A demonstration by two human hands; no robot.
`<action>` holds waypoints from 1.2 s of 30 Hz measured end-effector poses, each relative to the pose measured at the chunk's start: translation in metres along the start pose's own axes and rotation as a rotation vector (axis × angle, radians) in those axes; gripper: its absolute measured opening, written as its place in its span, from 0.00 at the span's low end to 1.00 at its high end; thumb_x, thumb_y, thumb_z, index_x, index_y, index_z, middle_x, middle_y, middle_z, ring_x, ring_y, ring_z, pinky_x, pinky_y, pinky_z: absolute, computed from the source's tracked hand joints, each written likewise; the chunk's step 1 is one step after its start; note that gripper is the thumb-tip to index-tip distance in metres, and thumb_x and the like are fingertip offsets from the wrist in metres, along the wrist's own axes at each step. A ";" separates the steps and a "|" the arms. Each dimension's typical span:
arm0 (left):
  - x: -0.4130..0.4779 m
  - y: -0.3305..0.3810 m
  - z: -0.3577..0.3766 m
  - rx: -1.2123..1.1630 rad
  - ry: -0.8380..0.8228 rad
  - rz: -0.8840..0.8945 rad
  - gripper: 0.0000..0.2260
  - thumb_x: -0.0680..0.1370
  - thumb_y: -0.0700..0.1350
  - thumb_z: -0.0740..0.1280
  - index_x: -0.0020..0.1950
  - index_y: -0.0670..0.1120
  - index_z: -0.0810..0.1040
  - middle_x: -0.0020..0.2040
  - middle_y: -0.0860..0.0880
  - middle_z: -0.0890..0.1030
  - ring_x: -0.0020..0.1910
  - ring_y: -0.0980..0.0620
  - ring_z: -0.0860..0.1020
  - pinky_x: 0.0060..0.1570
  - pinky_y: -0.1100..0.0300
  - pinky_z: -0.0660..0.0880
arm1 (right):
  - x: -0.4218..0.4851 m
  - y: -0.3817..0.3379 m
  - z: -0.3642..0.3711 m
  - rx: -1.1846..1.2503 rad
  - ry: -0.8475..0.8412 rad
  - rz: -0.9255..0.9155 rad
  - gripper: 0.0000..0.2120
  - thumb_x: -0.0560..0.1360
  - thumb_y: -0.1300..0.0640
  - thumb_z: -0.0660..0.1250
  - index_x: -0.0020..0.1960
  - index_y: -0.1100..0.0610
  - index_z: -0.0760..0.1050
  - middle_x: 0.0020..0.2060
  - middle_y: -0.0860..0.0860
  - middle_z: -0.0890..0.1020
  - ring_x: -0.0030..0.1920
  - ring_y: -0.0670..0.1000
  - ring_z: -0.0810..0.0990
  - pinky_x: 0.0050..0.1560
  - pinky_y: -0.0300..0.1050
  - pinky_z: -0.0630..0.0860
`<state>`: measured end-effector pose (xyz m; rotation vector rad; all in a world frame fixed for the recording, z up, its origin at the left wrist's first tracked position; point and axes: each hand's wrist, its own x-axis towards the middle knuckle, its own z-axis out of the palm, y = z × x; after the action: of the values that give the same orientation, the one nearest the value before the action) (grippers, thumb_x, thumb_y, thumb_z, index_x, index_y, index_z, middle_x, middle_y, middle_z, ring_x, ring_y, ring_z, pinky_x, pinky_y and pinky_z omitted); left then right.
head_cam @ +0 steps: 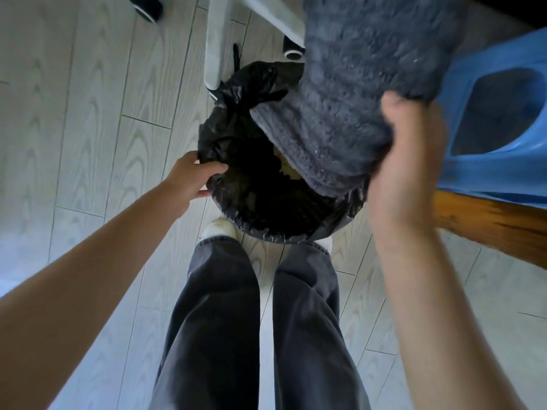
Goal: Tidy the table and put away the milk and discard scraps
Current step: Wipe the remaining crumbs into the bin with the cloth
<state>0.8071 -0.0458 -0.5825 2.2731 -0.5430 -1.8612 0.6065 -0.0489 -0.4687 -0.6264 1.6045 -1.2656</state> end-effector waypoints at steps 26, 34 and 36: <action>-0.045 -0.004 0.069 -0.161 0.138 -0.191 0.22 0.72 0.41 0.71 0.65 0.42 0.73 0.57 0.41 0.79 0.54 0.41 0.78 0.57 0.48 0.77 | -0.027 0.092 -0.011 -0.522 0.073 0.603 0.08 0.73 0.51 0.68 0.47 0.55 0.76 0.37 0.46 0.77 0.49 0.54 0.80 0.52 0.51 0.79; -0.068 0.004 0.058 0.054 0.110 -0.086 0.14 0.74 0.41 0.68 0.58 0.38 0.74 0.41 0.44 0.76 0.49 0.40 0.78 0.51 0.49 0.78 | -0.032 0.055 -0.013 -0.457 0.063 0.752 0.04 0.74 0.54 0.66 0.44 0.54 0.75 0.49 0.60 0.82 0.49 0.62 0.82 0.53 0.60 0.78; -0.088 0.017 0.051 -0.039 0.053 -0.067 0.12 0.75 0.38 0.67 0.59 0.39 0.73 0.37 0.48 0.73 0.42 0.43 0.77 0.43 0.53 0.79 | -0.035 0.034 -0.014 -0.399 0.066 0.772 0.05 0.75 0.55 0.65 0.48 0.57 0.75 0.45 0.57 0.82 0.47 0.59 0.82 0.50 0.53 0.80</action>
<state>0.7405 -0.0233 -0.5071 2.3355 -0.4247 -1.8179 0.6137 -0.0026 -0.4880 -0.1489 1.9055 -0.4041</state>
